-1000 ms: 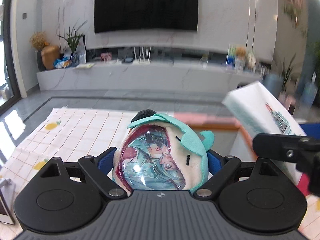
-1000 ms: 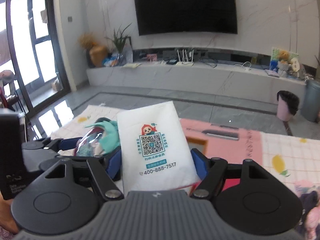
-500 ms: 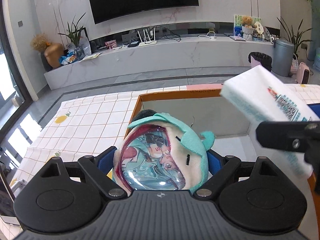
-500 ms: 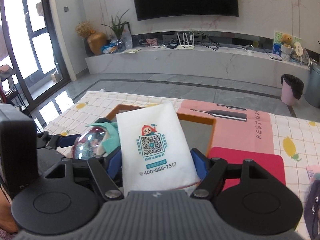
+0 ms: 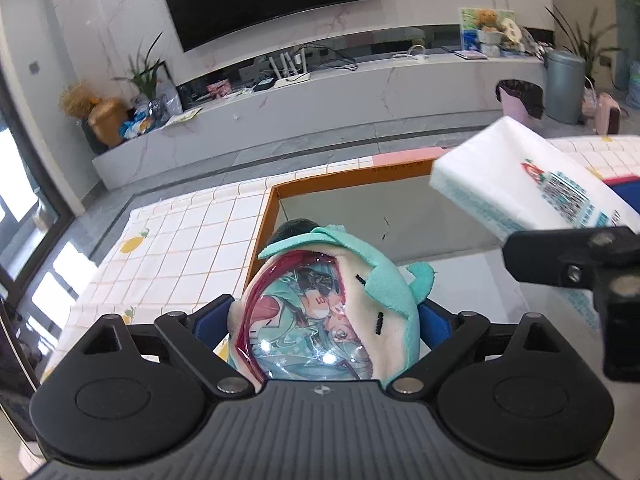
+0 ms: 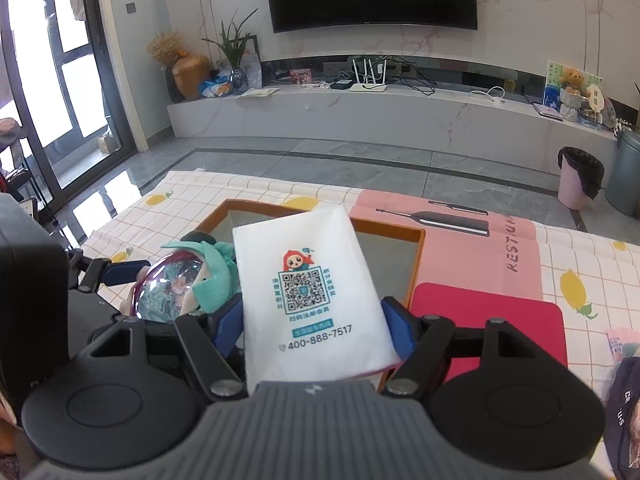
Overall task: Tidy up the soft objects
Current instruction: 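Open both tools to drop the teal plush and white packet into the box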
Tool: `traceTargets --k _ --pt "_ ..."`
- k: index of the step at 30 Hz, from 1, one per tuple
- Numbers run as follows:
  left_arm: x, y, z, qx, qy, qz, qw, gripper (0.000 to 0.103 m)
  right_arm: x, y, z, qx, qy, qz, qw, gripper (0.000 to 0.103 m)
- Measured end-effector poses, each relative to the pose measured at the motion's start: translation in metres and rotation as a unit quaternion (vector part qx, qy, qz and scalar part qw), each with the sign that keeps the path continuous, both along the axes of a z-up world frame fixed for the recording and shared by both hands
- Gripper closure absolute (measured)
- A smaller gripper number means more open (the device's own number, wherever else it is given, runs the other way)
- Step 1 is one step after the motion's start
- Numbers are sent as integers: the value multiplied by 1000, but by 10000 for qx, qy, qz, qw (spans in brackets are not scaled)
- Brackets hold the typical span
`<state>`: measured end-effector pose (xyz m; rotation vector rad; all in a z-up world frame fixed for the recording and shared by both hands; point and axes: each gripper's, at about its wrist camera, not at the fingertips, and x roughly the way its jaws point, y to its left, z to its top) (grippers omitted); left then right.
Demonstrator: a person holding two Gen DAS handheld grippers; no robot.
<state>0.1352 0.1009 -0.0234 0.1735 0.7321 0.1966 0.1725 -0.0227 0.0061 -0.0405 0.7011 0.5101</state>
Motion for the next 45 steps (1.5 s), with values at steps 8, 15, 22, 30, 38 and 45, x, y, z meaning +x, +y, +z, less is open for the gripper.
traceTargets --k 8,15,22,30,38,45 --pt "-25 -9 18 326 -735 -527 9954 0 4 -10 3 186 83 -47 9998 31" --pt "-29 -3 26 398 -902 -602 9933 0 1 -12 3 79 24 -15 10000 31" --pt "-48 5 26 547 -990 -1344 9844 0 1 -12 -1 136 143 9 9998 31" --pt "-44 43 34 -99 -1015 -986 9899 0 2 1 -16 -35 334 141 9993 31" --pt "-34 68 30 -773 -759 -739 9914 0 -2 22 -34 -525 238 224 9981 30" --pt "-39 72 29 -817 -724 -695 9916 0 -3 28 -36 -604 292 411 9969 17"
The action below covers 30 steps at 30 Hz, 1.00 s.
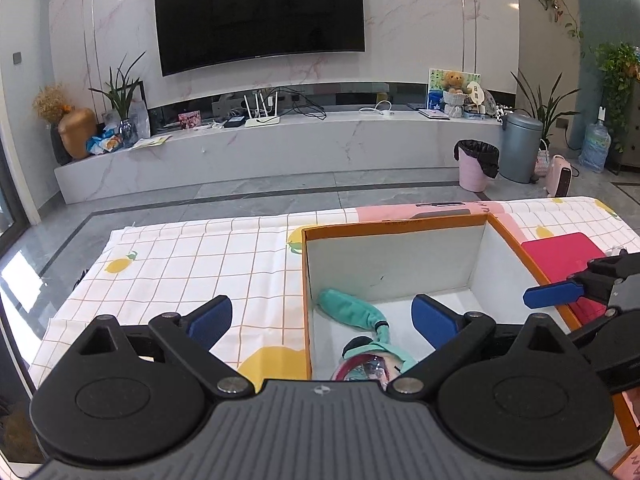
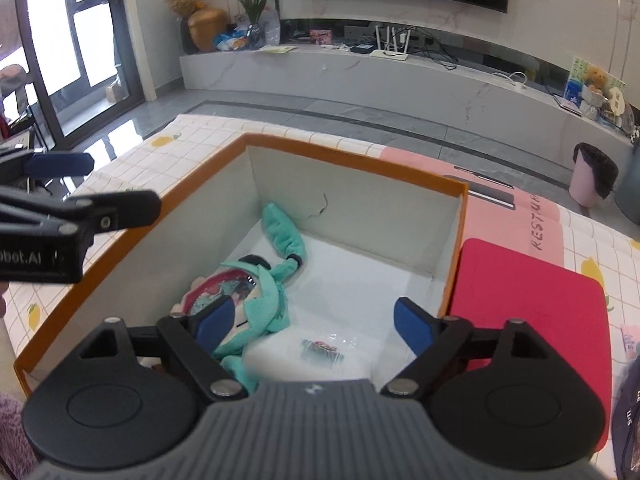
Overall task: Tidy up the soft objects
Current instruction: 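Open both tools to drop the teal plush and white packet into the box, then withdraw both open tools from the box toward the remaining pile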
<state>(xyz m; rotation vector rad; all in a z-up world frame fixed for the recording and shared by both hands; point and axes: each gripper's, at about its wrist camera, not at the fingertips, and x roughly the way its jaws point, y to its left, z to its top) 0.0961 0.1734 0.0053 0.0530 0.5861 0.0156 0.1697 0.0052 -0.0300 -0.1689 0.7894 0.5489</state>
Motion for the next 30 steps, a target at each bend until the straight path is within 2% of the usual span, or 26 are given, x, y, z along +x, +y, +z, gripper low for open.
traceTargets --k 6,15,18,21,30 --pt "2 3 2 -111 71 83 9999 0 -4 1 6 149 20 100 9998 3" --pt "4 2 4 -133 52 253 9996 0 -13 1 13 152 -264 -87 9995 2" --pt "1 -3 6 -22 -48 223 9997 0 -18 -1 17 262 -457 -87 9986 2" --pt "0 -7 9 -6 -112 201 9997 0 -20 -4 22 291 -460 -40 9985 2" --pt "-1 -26 22 -217 -135 72 9996 0 -14 -41 47 447 -378 -399 9975 2"
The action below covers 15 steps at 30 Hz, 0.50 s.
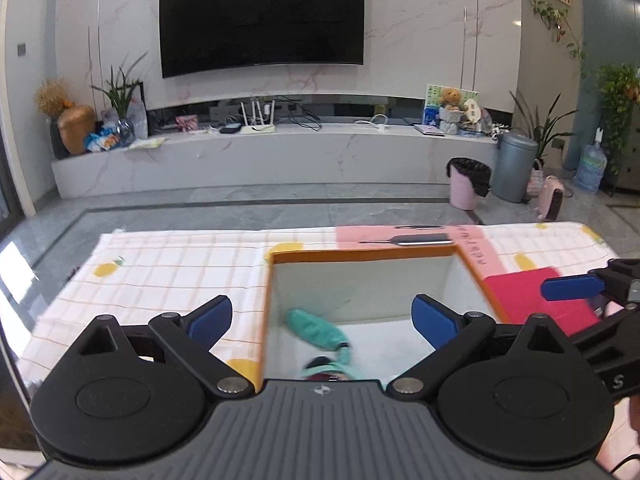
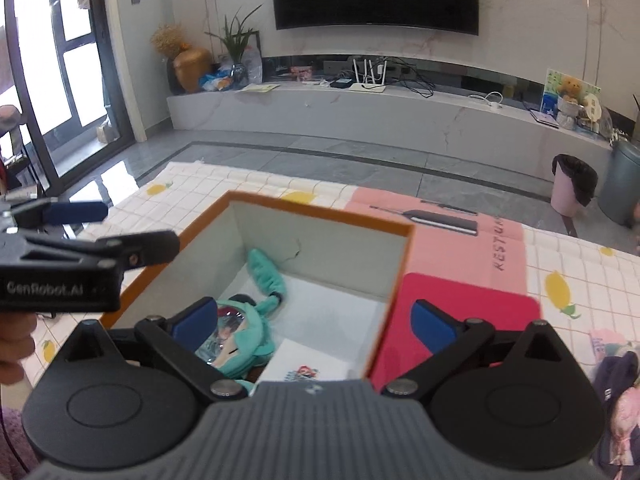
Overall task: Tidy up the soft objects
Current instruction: 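Withdraw both open tools from the box toward the remaining pile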
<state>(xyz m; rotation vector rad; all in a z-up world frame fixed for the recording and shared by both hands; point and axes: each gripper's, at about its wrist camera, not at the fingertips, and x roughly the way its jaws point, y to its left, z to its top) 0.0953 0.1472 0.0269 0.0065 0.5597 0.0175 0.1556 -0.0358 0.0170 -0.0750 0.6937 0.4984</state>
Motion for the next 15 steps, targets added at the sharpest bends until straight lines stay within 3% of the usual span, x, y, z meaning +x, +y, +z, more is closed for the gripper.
traceTargets --k 6,12,15 --pt "-6 -27 19 -355 -111 -292 9989 0 4 -47 23 -167 -144 -442 9988 2" --pt "-12 -68 38 -178 -324 -671 9971 0 12 -123 49 -159 -170 -1310 9911 2" --pt "-10 -88 43 -103 -315 -688 9971 0 15 -155 53 -569 -309 -1663 9839 2"
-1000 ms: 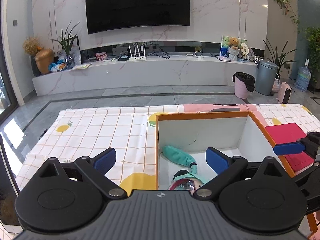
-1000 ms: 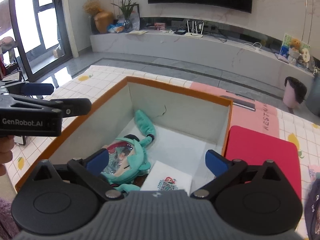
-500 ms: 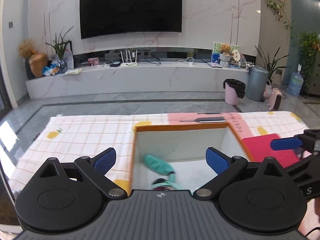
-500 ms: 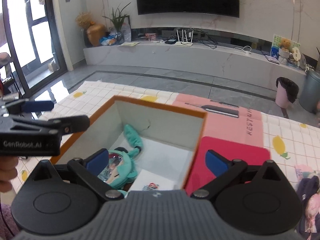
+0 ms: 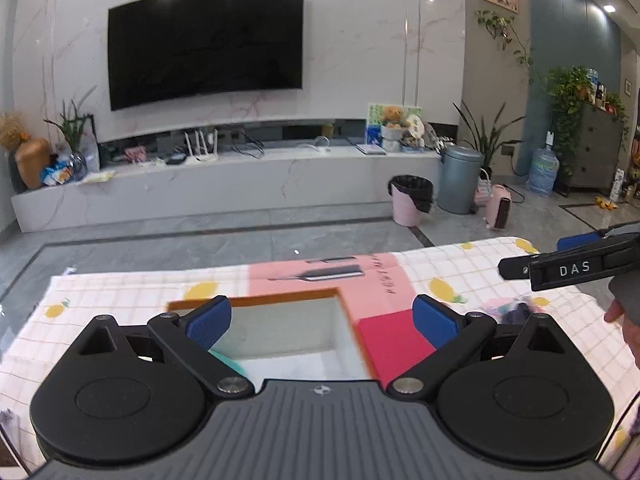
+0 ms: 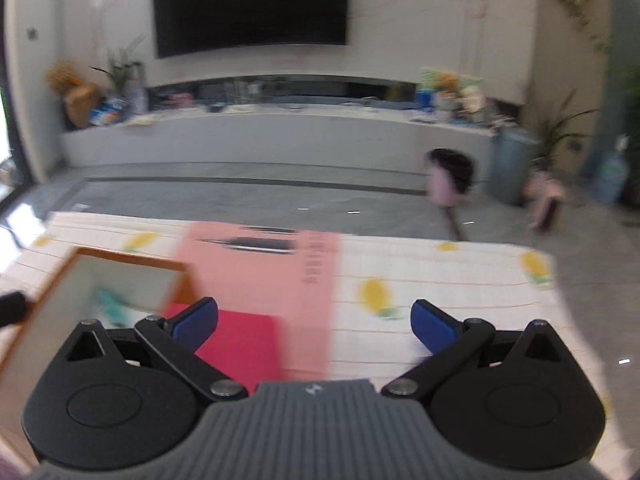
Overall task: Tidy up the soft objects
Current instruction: 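Withdraw both open tools from the box toward the remaining pile, then grasp the pink floral pouch with the right tool and lift it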
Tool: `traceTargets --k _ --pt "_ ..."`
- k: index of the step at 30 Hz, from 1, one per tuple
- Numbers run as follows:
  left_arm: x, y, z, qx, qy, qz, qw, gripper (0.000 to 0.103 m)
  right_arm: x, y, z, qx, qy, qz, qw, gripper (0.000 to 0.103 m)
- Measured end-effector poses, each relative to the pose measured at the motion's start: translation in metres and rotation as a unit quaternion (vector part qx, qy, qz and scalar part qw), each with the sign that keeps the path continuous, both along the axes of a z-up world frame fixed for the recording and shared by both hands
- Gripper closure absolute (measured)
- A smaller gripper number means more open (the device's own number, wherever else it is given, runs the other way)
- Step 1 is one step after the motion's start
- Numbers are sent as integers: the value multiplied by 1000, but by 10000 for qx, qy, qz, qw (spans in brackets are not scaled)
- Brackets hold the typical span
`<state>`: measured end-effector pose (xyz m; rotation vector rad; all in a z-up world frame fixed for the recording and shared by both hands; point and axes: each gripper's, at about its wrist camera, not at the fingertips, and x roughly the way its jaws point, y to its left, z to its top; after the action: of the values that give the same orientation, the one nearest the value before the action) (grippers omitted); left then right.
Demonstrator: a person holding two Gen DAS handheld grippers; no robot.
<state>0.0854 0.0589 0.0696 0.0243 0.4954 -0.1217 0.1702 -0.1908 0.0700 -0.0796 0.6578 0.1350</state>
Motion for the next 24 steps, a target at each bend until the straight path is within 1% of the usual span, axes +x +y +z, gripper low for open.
traceTargets --k 2,4,5,7,9,10,11,13,17,19,22,24 --pt "4 -13 3 -42 102 -57 9999 0 4 -22 -5 -252 23 -235 9994 2" --pt "6 -26 3 -116 147 -187 9997 0 11 -46 -16 -381 165 -527 9977 2" --pt "7 -33 3 -146 162 -250 9994 0 13 -58 -24 -397 304 -551 9972 2" --pt "9 -46 2 -185 202 -327 9991 0 18 -80 -44 -257 589 -494 9967 3" --pt "10 -60 -1 -201 287 -357 9988 0 23 -99 -63 -178 803 -602 9948 3" --pt "11 -69 -3 -204 313 -385 9986 0 27 -107 -72 -190 918 -684 9932 6" --pt "11 -76 -5 -196 320 -447 9983 0 32 -115 -81 -209 1023 -749 9917 14" --pt "11 -93 -10 -140 332 -638 9973 0 40 -127 -99 -205 1210 -832 9889 20" --pt "10 -126 -24 22 415 -863 9954 0 53 -145 -131 35 1553 -944 9833 21" --pt "6 -139 -31 104 398 -979 9943 0 59 -148 -143 121 1703 -917 9810 21" --pt "1 -160 -39 271 370 -1152 9923 0 67 -142 -154 -62 1802 -843 9800 21" --pt "-1 -172 -45 408 361 -1130 9921 0 71 -137 -160 -128 1856 -769 9795 23"
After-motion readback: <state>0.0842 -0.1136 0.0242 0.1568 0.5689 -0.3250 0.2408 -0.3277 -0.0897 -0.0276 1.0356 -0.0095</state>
